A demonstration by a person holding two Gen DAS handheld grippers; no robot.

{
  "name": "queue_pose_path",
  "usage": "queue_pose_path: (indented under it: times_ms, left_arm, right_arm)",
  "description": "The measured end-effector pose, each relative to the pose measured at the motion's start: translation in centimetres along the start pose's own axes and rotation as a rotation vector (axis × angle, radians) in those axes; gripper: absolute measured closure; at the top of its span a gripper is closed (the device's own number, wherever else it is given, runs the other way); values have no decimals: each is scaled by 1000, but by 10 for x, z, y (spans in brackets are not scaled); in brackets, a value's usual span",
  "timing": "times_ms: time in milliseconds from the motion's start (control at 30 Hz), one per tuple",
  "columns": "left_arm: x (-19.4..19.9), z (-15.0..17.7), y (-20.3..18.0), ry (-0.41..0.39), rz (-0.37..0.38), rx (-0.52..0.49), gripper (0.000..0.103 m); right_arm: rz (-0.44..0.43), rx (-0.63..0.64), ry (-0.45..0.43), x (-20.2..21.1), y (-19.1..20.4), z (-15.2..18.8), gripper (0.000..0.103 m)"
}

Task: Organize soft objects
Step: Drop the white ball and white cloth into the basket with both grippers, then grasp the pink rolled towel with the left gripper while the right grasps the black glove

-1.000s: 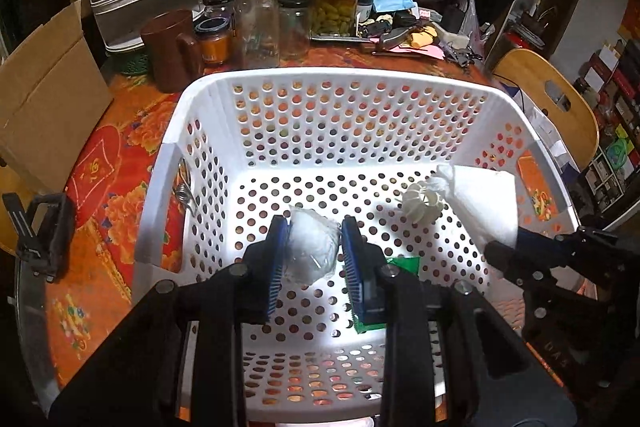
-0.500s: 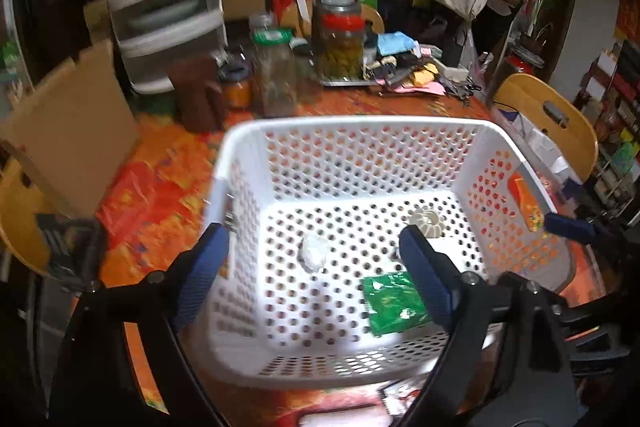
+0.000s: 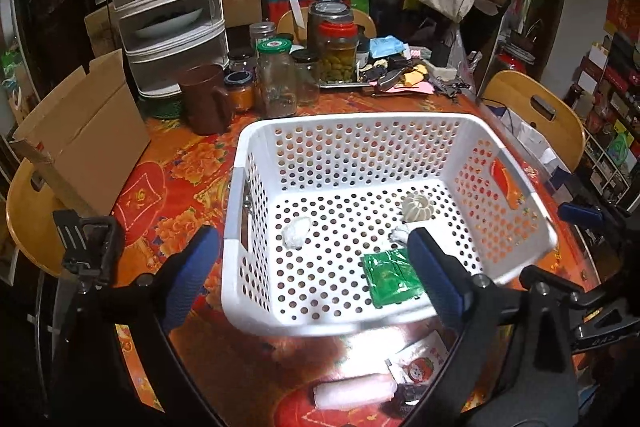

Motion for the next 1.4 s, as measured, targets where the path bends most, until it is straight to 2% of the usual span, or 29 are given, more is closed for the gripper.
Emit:
queue_pose_path:
  times_ms: [367,433,800,1067,1300,1400]
  left_arm:
    - [58,41,-5,-58,44,-22,9]
    - [66,51,-6,-57,33,-28,9]
    - [87,128,-11,-53,84,-5,9]
    - [58,177,-11,0,104,34,9]
    - [-1,186,-7,106,112,70,9]
    - [-20,183,-9,134,111,77,9]
  right_arm:
    - [-36,-22,-20,30,1,34,0]
    - [-51,-32,-31,36,1,42,0]
    - [-69,-49,-73,63,9,97,0]
    - [-98,-65,-75,52,30,148,0]
    - [-174,-39,-15,6,65,160,2]
    - [-195,-19,12,-11,80,159,8]
Point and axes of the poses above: each gripper's, at about its wrist camera, not at the fingertips, and x roughly against the way its jaws point, y to its left, z to its underside, the point moved 7 cm from there along -x, roughly the way its jaws point, and after that the axes turned 7 degrees about y, right-handed, at the moved point
